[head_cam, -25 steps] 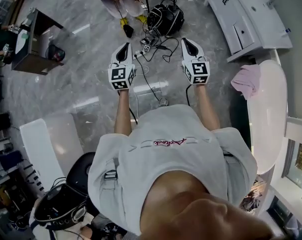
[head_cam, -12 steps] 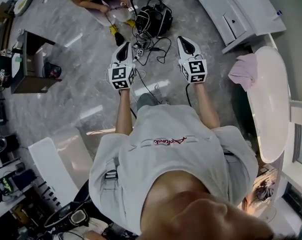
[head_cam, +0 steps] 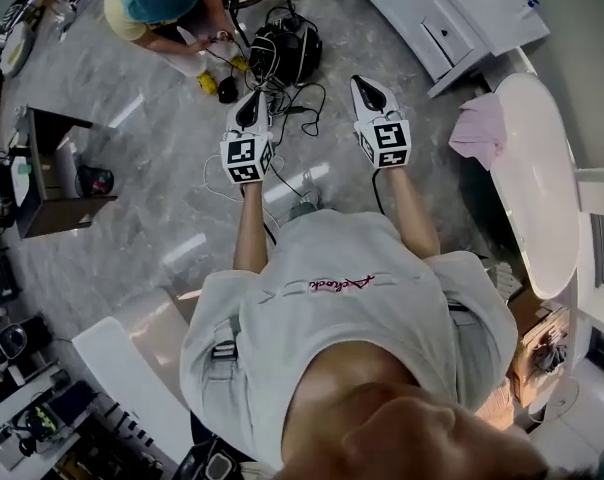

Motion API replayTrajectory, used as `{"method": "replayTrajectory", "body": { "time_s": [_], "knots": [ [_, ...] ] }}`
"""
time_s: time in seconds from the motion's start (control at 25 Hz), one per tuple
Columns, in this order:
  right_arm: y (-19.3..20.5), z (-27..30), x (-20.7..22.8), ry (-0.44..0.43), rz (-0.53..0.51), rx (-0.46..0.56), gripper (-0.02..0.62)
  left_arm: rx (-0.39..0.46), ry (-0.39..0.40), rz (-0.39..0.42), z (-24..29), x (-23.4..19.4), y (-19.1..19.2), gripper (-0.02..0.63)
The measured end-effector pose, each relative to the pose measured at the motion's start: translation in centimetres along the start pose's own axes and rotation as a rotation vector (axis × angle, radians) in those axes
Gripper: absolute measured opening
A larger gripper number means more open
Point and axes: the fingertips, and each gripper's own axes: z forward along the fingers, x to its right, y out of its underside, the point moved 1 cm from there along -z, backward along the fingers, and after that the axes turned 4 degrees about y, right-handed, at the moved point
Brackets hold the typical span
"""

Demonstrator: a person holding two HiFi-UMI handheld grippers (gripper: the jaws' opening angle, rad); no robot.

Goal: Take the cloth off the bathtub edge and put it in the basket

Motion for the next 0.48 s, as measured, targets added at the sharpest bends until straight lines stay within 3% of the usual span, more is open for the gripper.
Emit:
{"method": "replayTrajectory", "body": {
  "time_s": [0.28,0.48],
  "knots": [
    [-0.9,0.5,2.2,0.16,0.005,0.004,0.006,0.016,0.163,0.022,5.2,0.0,-1.8,0.0],
    [-0.5,-2.2,5.3,0.358,0.012,-0.013,0.006,0.022,0.355,0.037,9.9,3.0,-2.7,0.0]
  ]
}}
